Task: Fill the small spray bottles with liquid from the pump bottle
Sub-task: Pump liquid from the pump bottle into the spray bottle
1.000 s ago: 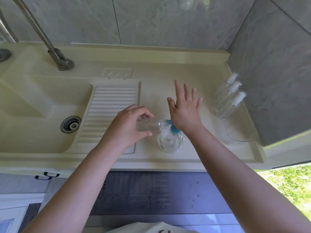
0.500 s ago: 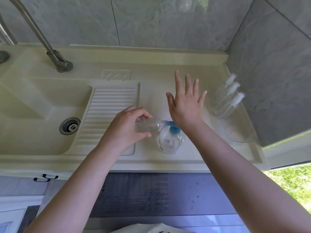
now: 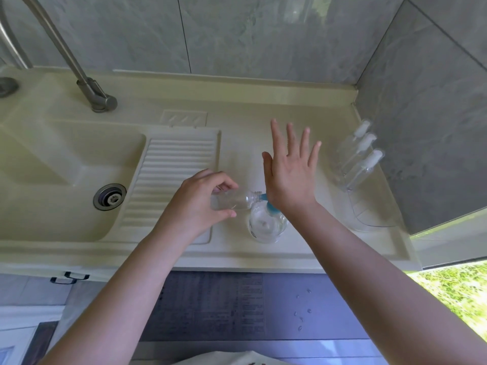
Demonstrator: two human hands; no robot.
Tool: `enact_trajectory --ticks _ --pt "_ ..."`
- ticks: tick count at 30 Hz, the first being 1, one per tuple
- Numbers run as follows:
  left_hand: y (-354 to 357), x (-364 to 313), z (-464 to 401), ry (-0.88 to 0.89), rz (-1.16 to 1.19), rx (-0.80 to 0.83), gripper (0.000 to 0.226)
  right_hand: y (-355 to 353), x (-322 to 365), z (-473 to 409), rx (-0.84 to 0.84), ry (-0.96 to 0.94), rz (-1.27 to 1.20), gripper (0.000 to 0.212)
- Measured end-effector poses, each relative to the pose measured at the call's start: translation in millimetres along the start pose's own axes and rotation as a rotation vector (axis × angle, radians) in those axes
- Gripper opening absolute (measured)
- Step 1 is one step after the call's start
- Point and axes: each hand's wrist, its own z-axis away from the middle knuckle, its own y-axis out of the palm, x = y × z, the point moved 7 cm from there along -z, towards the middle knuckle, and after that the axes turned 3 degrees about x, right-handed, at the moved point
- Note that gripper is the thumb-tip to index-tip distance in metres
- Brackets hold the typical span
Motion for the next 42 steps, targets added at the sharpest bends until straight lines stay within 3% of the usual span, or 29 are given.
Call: enact_trajectory --ticks 4,8,14,18,23,28,33,38,42 --pt "1.5 1.2 -0.6 -0.003 -0.007 0.006 0.045 -18.0 9.1 -3.4 -0.132 -0.057 0.074 0.062" --pt "2.2 1.1 -0.6 0.001 -0.012 0.0 0.046 1.1 2.8 4.2 -0.024 -0.001 -0.006 0.057" --pt "2.3 1.8 1.1 -0.01 -0.012 0.01 0.046 -11.1 0.0 -2.4 -0.068 0.025 0.005 0.061" --pt "3.2 1.7 1.2 -0.007 -0.012 0.009 0.046 8.1 -5.1 4.6 0.057 0.048 -0.039 0.057" --pt "0.8 1.1 1.6 -0.008 -0.015 0.002 0.046 -6.4 1.2 -0.6 -0.023 0.003 0.012 0.06" --pt "0.5 1.8 1.0 -0.004 -0.001 -0.002 0.045 7.1 -5.5 4.4 0.101 0.061 -0.096 0.055" --pt "0.8 1.5 1.0 -0.004 -0.003 0.009 0.045 -5.1 -4.9 -3.8 0.075 0.061 -0.101 0.06" --pt "1.0 1.3 0.4 -0.008 -0.002 0.011 0.045 15.7 -8.9 4.3 0.194 0.117 -0.099 0.057" --pt "-0.4 3.1 1.4 -0.013 -0.01 0.011 0.045 4.1 -8.3 -1.8 0.159 0.127 -0.124 0.061"
